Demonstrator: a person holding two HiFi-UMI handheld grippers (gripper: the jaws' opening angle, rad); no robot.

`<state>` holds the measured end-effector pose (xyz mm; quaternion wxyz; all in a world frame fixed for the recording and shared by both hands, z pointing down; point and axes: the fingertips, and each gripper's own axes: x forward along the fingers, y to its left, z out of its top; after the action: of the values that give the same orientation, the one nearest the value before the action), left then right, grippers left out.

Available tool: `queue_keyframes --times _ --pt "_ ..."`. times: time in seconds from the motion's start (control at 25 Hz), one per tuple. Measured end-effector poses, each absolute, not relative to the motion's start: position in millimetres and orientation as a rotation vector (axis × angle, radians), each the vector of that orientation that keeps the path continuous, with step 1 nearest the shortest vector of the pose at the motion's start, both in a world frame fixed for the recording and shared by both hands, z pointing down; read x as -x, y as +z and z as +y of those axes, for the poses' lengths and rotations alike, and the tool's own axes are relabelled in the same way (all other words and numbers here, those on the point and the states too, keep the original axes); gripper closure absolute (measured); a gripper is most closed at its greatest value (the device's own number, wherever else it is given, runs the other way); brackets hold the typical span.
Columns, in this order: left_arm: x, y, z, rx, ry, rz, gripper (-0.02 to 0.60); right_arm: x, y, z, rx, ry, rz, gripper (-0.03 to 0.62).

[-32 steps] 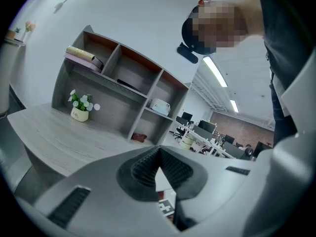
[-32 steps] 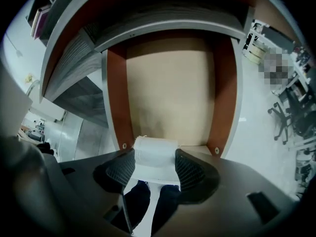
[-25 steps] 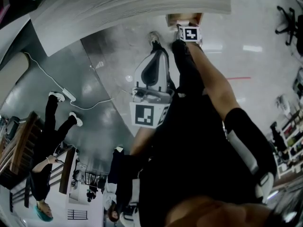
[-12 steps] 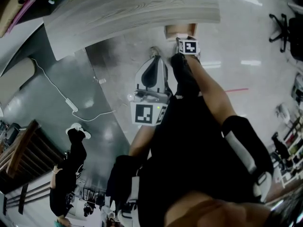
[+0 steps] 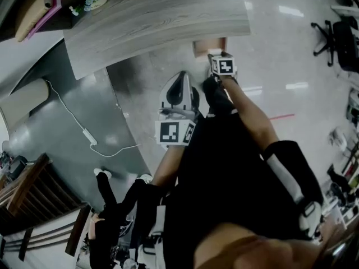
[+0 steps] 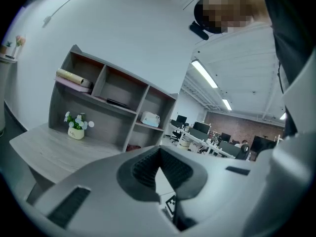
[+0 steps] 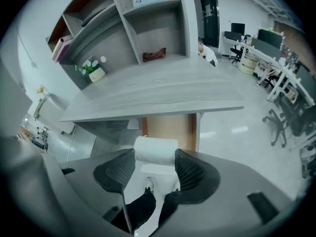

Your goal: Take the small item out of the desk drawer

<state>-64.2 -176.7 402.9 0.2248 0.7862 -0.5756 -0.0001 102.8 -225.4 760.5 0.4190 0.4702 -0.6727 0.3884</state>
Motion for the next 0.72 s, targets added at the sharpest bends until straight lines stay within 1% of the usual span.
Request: queue_keyframes --times 0.36,0.72 --pt "66.4 380.4 -173.7 -2.200 -0.020 -1.596 0.583 -100.4 690.3 -226.9 -1.240 0.932 -1.801 0.341" --pt "71.7 363.0 -176.1 -2.251 0.013 -1.627 0.583 -90.0 588.1 -246.2 -1.338 0.845 -2.031 0.342"
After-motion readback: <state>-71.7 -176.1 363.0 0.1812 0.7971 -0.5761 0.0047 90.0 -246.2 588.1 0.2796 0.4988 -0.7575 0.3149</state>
